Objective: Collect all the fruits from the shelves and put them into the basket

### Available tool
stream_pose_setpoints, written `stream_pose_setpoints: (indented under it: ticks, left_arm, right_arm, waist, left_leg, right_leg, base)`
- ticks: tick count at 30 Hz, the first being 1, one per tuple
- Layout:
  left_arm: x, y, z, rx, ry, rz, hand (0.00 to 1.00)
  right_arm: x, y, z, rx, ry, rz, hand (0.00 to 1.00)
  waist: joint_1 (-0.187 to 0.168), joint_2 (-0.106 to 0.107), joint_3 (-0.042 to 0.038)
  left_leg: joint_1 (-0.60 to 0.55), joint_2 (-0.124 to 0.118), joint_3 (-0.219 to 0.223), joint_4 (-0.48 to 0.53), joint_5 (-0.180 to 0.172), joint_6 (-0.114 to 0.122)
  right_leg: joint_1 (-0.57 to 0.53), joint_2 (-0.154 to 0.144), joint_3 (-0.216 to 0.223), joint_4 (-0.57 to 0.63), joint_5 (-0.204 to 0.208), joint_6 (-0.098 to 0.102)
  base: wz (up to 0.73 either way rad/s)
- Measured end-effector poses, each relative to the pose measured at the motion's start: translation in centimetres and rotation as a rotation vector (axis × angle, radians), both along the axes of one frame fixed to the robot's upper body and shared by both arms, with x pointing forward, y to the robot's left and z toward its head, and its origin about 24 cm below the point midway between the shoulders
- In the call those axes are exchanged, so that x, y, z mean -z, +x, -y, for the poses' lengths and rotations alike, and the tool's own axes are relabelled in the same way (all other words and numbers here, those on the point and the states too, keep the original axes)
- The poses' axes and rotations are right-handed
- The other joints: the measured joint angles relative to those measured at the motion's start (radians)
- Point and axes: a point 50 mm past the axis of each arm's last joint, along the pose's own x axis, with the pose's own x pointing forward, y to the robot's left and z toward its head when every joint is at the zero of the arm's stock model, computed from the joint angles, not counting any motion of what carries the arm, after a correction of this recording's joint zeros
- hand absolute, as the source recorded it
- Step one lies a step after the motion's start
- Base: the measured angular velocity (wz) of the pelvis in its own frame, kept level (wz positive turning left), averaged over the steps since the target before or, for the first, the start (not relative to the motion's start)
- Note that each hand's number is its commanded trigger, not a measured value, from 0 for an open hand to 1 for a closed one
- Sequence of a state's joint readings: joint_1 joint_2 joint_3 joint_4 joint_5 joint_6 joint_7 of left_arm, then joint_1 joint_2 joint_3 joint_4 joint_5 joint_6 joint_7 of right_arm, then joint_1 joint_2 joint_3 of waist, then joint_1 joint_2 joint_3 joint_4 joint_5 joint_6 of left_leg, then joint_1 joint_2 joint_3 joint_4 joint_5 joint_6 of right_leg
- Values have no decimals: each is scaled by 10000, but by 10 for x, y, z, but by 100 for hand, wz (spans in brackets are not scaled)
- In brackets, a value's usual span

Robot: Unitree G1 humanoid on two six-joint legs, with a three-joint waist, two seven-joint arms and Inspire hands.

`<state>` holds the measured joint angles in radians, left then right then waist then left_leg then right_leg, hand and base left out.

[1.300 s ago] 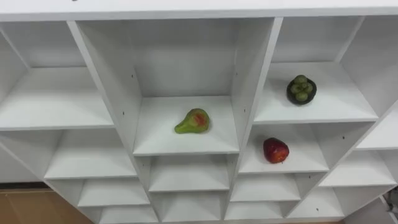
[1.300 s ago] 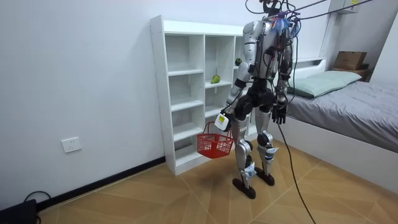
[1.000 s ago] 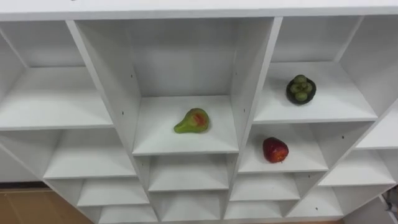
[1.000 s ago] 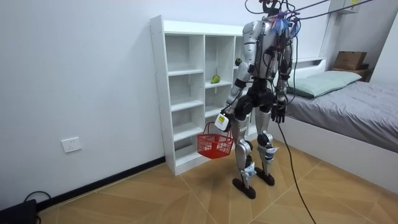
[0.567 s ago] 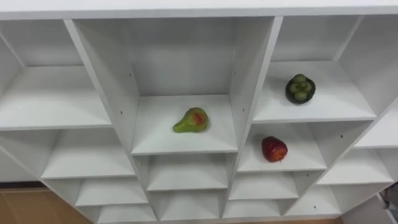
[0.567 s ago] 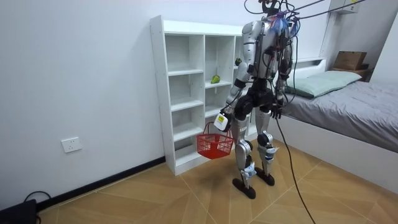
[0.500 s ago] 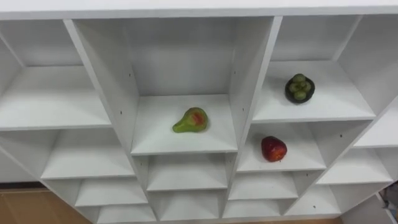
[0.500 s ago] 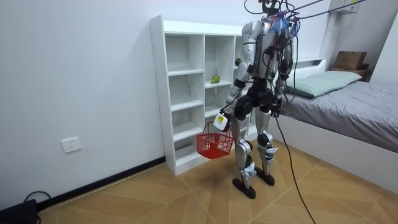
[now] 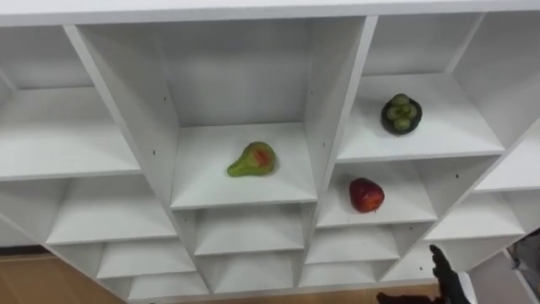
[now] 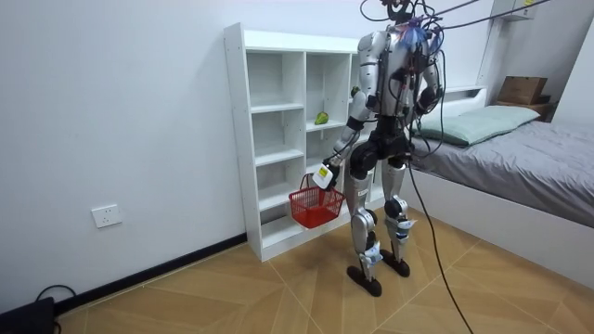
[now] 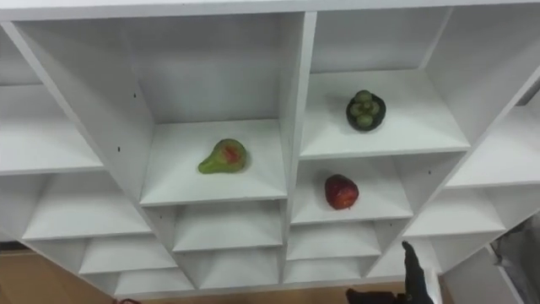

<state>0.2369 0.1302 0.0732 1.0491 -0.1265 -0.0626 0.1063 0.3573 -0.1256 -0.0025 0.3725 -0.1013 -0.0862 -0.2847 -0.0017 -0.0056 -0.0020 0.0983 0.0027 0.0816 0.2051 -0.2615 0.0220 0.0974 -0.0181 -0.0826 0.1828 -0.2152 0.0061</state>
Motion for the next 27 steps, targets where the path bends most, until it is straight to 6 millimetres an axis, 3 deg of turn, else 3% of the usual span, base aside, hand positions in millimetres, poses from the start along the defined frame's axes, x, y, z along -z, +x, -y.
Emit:
stream_pose_setpoints:
  ticks: [9, 18, 23, 27]
  left_arm:
    - [0, -4, 3, 206, -76, 114, 100]
    - [2, -5, 6, 297, -373, 89, 100]
    - [2, -5, 5, 338, -406, 18, 100]
    - [3, 1, 7, 518, -614, 57, 100]
  right_arm:
    - [-40, 24, -8, -324, -704, 2503, 0]
    - [-80, 39, -13, -96, -1677, 4836, 0]
    - [-101, 45, -20, -509, -2240, 5961, 0]
    - [-107, 47, -24, -717, -2481, 6328, 0]
  waist:
    - [-143, 156, -41]
    - [-200, 242, -20]
    - [-58, 204, -41]
    - [93, 166, -40]
  left_leg:
    - [179, 34, 276, -67, 1, -1]
    - [220, 114, 661, -152, 6, -5]
    - [155, 178, 772, -270, 40, -52]
    - [168, 205, 807, -255, 57, -79]
  right_leg:
    - [20, 32, 275, 15, 19, -4]
    - [-140, 99, 564, 28, 157, 2]
    - [-290, 175, 547, 48, 235, -37]
    - [-318, 203, 531, 21, 241, -47]
  base:
    - [-9]
    - [-13]
    - [-10]
    - [-2]
